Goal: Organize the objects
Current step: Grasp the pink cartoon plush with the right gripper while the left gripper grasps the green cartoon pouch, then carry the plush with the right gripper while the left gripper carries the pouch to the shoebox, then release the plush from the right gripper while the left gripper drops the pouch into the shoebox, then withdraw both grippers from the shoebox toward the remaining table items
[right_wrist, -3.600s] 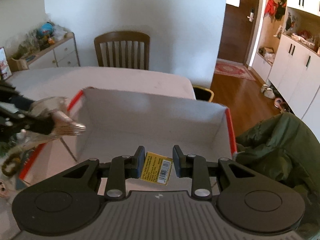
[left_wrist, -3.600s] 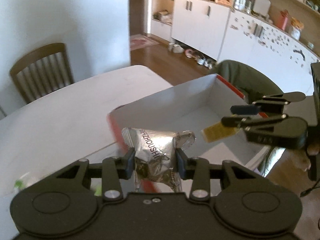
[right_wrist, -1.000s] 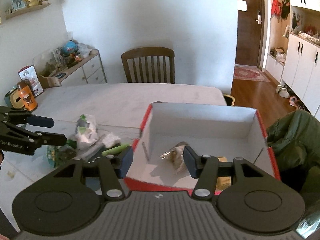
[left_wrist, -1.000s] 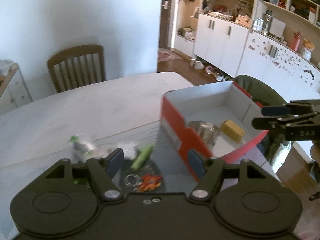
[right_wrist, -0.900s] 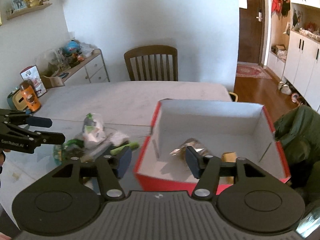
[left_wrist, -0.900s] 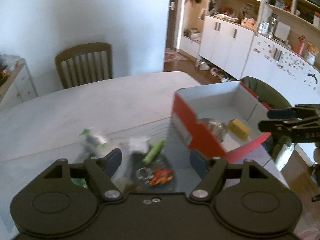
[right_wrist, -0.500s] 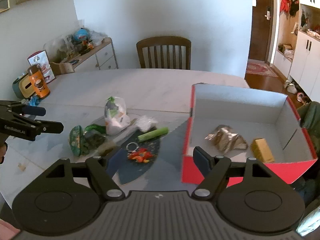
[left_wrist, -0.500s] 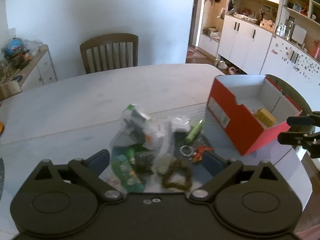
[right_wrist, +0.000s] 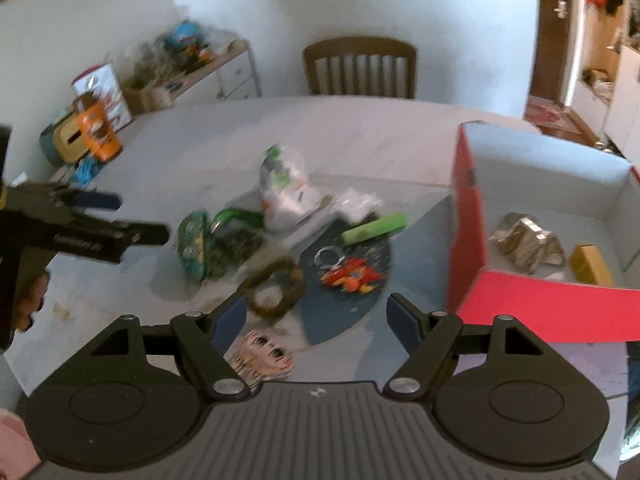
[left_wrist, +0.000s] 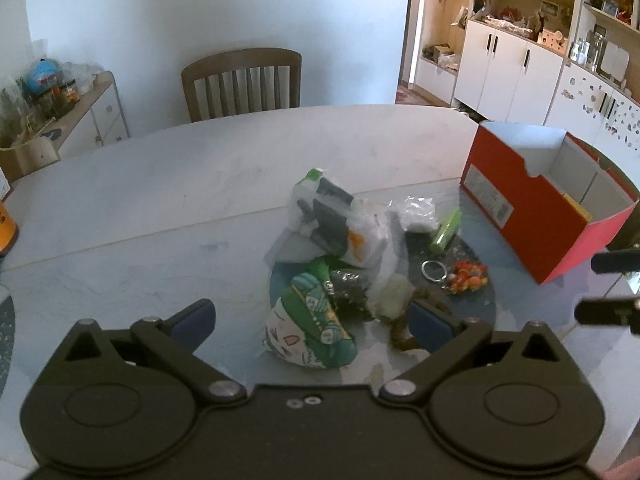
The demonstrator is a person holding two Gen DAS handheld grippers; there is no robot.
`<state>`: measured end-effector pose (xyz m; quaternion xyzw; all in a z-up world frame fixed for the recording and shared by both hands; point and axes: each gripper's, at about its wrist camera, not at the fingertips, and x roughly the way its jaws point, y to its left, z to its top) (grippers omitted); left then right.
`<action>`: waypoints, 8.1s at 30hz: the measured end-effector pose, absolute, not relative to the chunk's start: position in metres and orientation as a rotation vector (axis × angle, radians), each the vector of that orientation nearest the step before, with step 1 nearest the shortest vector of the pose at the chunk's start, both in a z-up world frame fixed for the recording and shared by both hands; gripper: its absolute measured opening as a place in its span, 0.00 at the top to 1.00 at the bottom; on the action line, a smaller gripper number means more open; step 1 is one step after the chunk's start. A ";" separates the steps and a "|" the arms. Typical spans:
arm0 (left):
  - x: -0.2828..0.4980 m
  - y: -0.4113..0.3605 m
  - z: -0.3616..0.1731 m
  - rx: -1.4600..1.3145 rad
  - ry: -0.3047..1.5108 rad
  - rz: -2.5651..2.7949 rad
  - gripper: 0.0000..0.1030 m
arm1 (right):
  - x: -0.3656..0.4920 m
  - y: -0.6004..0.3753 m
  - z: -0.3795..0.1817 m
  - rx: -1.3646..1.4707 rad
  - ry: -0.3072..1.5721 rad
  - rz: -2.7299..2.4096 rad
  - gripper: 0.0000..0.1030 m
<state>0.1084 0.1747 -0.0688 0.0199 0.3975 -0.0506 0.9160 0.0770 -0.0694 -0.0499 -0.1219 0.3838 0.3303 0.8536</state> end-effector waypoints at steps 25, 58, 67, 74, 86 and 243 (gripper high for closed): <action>0.137 0.199 -0.132 -0.009 0.900 -0.168 0.11 | 0.073 -0.011 -0.129 -0.455 0.986 0.764 0.26; 0.117 0.192 -0.091 -0.018 0.868 -0.173 0.40 | 0.073 -0.026 -0.116 -0.429 0.934 0.797 0.49; 0.108 0.167 -0.051 0.004 0.856 -0.187 0.40 | 0.075 -0.054 -0.088 -0.441 0.874 0.779 0.49; 0.105 0.137 -0.025 0.033 0.840 -0.217 0.40 | 0.081 -0.078 -0.060 -0.427 0.837 0.788 0.49; 0.117 0.073 0.002 0.096 0.832 -0.290 0.40 | 0.115 -0.126 -0.013 -0.401 0.790 0.775 0.49; 0.134 0.009 0.026 0.070 0.735 -0.336 0.01 | 0.141 -0.189 0.041 -0.125 0.711 0.692 0.18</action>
